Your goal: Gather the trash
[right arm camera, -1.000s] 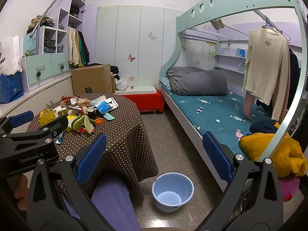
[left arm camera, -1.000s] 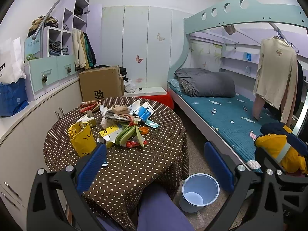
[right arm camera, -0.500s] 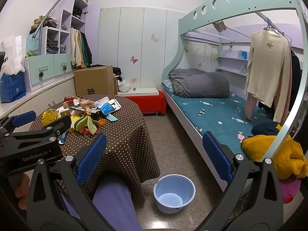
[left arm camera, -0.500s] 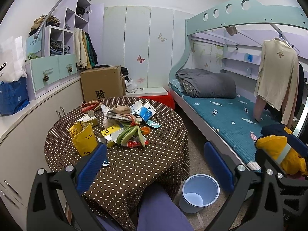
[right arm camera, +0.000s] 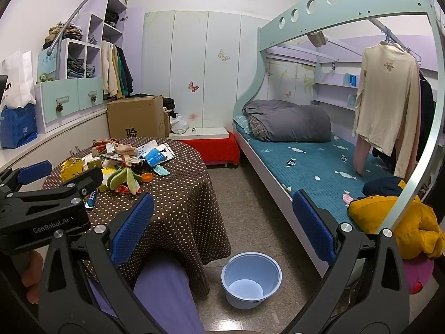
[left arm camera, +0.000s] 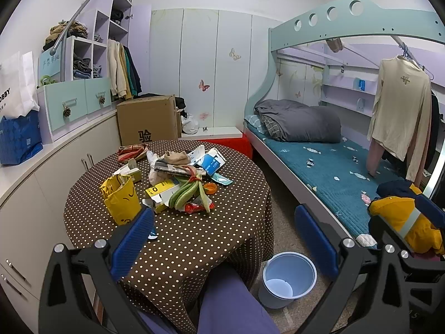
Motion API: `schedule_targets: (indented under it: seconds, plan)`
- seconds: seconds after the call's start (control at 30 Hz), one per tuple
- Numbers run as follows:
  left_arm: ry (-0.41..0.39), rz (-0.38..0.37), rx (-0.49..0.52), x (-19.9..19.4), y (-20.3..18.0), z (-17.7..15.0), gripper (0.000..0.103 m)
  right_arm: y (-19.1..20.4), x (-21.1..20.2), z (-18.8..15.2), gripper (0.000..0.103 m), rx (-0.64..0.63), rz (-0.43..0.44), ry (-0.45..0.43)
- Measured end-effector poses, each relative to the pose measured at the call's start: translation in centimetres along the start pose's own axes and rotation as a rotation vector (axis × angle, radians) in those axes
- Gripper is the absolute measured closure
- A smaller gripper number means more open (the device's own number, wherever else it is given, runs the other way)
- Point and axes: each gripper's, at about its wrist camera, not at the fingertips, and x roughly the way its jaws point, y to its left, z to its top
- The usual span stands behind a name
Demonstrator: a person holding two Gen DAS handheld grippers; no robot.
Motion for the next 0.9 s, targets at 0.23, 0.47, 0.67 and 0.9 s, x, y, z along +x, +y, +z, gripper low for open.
schedule_targets:
  seconds: [0.23, 0.47, 0.67, 0.9]
  plan:
    - [0.0, -0.001, -0.001, 0.01, 0.04, 0.02, 0.004, 0.03, -0.01, 0.0, 0.006, 0.0, 0.0, 0.0]
    - [0.001, -0.001, -0.002, -0.02, 0.03, 0.05, 0.004, 0.08, -0.18, -0.01, 0.006, 0.001, 0.005, -0.003]
    - [0.0, -0.002, -0.002, -0.06, 0.06, 0.05, 0.004, 0.12, -0.25, 0.05, 0.006, -0.001, 0.004, -0.005]
    - [0.0, -0.003, -0.002, -0.2, 0.06, 0.0, 0.004, 0.1, -0.26, 0.01, 0.006, 0.0, 0.004, -0.004]
